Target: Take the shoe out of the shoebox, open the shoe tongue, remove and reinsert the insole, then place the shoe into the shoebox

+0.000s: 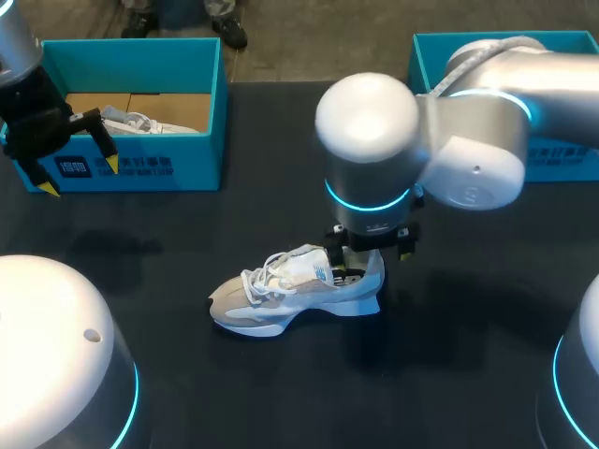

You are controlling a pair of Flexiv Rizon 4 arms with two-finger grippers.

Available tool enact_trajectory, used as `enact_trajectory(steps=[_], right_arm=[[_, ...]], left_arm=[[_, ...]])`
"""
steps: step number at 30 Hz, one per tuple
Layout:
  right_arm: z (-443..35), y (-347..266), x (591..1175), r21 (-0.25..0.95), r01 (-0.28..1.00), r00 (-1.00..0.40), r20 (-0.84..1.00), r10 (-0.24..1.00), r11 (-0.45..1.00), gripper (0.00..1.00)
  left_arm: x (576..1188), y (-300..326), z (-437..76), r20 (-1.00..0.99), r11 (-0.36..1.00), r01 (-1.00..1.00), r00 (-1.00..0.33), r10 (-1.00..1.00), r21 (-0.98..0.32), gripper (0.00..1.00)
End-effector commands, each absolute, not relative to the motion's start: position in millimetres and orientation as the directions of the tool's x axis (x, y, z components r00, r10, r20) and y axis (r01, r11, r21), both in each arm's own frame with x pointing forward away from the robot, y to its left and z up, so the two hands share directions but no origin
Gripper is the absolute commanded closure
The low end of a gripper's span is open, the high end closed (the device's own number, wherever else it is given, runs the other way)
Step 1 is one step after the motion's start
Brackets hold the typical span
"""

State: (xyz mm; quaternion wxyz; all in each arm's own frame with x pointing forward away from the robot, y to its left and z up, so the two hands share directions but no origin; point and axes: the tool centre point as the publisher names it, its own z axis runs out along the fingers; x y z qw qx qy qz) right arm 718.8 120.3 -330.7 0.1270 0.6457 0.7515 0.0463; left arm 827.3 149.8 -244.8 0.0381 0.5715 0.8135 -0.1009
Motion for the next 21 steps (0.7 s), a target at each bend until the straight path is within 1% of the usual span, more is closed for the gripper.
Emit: enact_trajectory(steps=[1,5,6,8,11,13,14,21], right_arm=[[-312,106,711,0.302,0.889,-0.346,-0.048,0.937,0.344,0.0],[-297,108,705,0.37,0.739,-0.596,-0.032,0.802,0.563,0.0],[-294,108,704,0.381,0.704,-0.632,-0.051,0.774,0.599,0.0],[-288,107,700,0.413,0.6,-0.736,-0.049,0.675,0.685,0.0],[-281,104,697,0.429,0.437,-0.856,-0.069,0.511,0.791,0.0],[-279,103,697,0.412,0.352,-0.901,-0.093,0.423,0.841,0.0],[-278,102,698,0.385,0.334,-0.904,-0.127,0.408,0.86,0.0],[-278,102,698,0.385,0.334,-0.904,-0.127,0.408,0.86,0.0]], left_arm=[[827,150,-245,-0.176,0.326,0.938,-0.343,0.923,-0.118,0.0],[827,150,-245,-0.176,0.326,0.938,-0.343,0.923,-0.118,0.0],[827,150,-245,-0.176,0.326,0.938,-0.343,0.923,-0.118,0.0],[827,150,-245,-0.176,0.326,0.938,-0.343,0.923,-0.118,0.0],[827,150,-245,-0.176,0.326,0.938,-0.343,0.923,-0.118,0.0],[827,150,-245,-0.176,0.326,0.938,-0.343,0.923,-0.118,0.0],[827,150,-245,-0.176,0.326,0.938,-0.343,0.923,-0.118,0.0],[827,150,-245,-0.176,0.326,0.938,-0.343,0.923,-0.118,0.0]])
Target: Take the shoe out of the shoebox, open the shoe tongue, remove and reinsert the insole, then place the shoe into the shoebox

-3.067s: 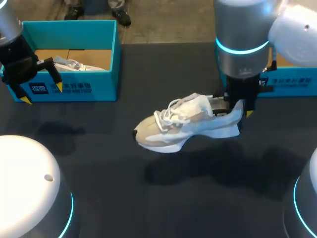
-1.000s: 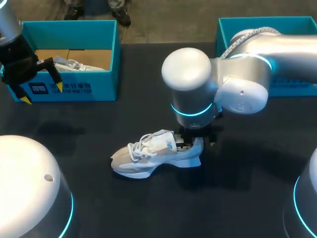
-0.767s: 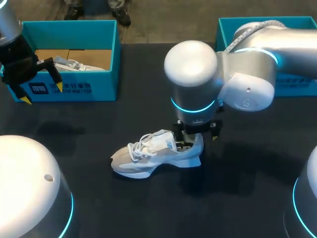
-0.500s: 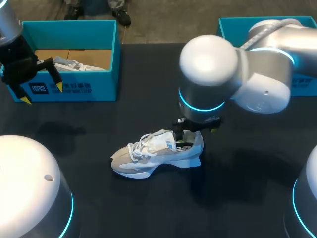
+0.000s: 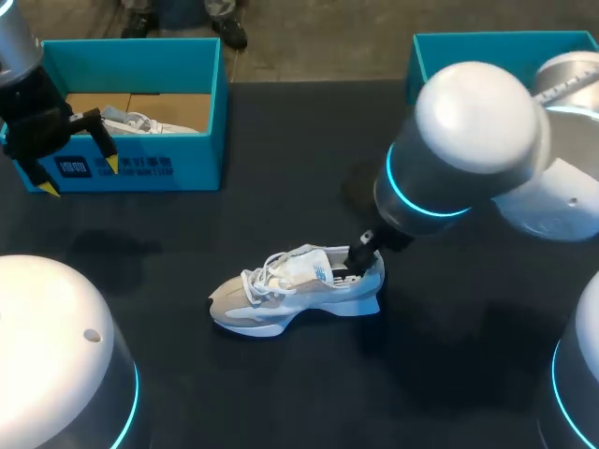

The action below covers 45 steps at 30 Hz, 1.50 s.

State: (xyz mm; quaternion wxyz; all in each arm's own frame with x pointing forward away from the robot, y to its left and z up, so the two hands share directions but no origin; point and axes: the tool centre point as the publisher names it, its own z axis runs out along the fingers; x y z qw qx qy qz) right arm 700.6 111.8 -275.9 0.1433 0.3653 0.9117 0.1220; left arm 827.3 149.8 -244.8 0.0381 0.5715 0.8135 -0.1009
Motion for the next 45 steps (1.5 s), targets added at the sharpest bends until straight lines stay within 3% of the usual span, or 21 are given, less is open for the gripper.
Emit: enact_trajectory(steps=[1,20,33,45], right_arm=[[-278,102,698,0.385,0.334,-0.904,-0.127,0.408,0.86,0.0],[-278,102,698,0.385,0.334,-0.904,-0.127,0.408,0.86,0.0],[-303,72,700,0.484,0.103,-0.97,-0.144,0.195,0.869,0.0],[-318,25,725,0.618,0.045,-0.958,-0.195,0.208,0.785,0.0]], left_arm=[[827,150,-245,-0.176,0.326,0.938,-0.343,0.923,-0.118,0.0],[827,150,-245,-0.176,0.326,0.938,-0.343,0.923,-0.118,0.0],[827,150,-245,-0.176,0.326,0.938,-0.343,0.923,-0.118,0.0],[827,150,-245,-0.176,0.326,0.938,-0.343,0.923,-0.118,0.0]])
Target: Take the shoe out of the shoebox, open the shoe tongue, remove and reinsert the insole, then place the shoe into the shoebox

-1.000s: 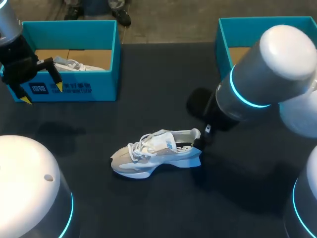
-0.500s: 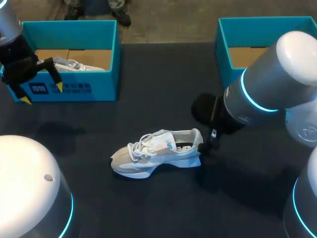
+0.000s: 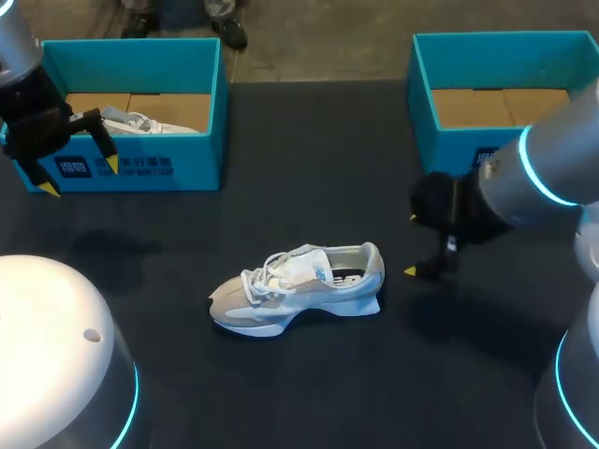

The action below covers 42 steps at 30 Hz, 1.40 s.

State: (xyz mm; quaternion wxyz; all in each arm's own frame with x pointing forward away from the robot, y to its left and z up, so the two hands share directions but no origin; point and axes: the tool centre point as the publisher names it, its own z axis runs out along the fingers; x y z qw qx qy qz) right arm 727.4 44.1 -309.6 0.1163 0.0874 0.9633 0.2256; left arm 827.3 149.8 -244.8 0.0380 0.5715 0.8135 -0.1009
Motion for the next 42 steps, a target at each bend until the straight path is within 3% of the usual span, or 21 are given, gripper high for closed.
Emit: enact_trajectory(steps=[1,15,28,42], right_arm=[[-321,21,726,0.613,0.052,-0.959,-0.189,0.21,0.788,0.0],[-355,-7,733,0.728,-0.04,-0.975,-0.178,0.132,0.685,0.0],[-371,7,729,0.777,-0.144,-0.981,-0.192,0.012,0.612,0.0],[-373,9,727,0.779,-0.13,-0.983,-0.183,0.024,0.613,0.0]], left_arm=[[827,150,-245,-0.176,0.326,0.938,-0.343,0.923,-0.118,0.0],[827,150,-245,-0.176,0.326,0.938,-0.343,0.923,-0.118,0.0],[827,150,-245,-0.176,0.326,0.938,-0.343,0.923,-0.118,0.0],[827,150,-245,-0.176,0.326,0.938,-0.343,0.923,-0.118,0.0]])
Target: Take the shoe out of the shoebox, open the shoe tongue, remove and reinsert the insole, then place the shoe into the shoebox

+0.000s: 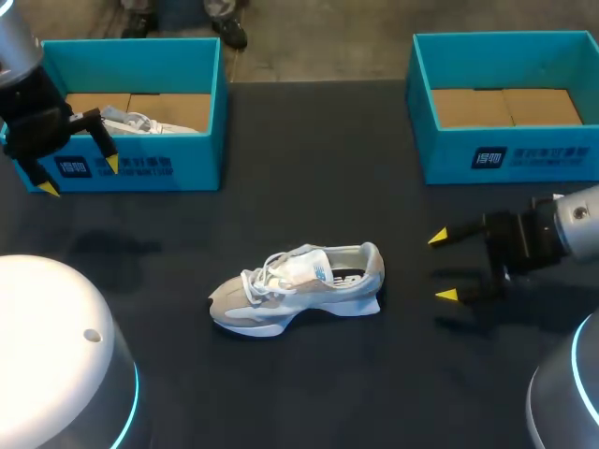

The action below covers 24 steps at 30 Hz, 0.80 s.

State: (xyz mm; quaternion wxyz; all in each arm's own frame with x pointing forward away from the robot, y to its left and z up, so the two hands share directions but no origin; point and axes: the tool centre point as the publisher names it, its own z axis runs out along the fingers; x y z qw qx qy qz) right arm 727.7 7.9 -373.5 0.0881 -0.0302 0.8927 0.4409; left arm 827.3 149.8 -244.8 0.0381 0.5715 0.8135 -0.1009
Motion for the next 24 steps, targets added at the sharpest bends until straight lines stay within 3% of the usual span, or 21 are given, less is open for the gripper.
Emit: enact_trajectory(steps=[1,24], right_arm=[[-373,9,727,0.779,-0.13,-0.983,-0.183,0.024,0.613,0.0],[-375,25,738,0.778,-0.126,-0.985,-0.173,0.017,0.615,0.0]], left_arm=[[827,150,-245,-0.176,0.326,0.938,-0.343,0.923,-0.118,0.0],[827,150,-245,-0.176,0.326,0.938,-0.343,0.923,-0.118,0.0]])
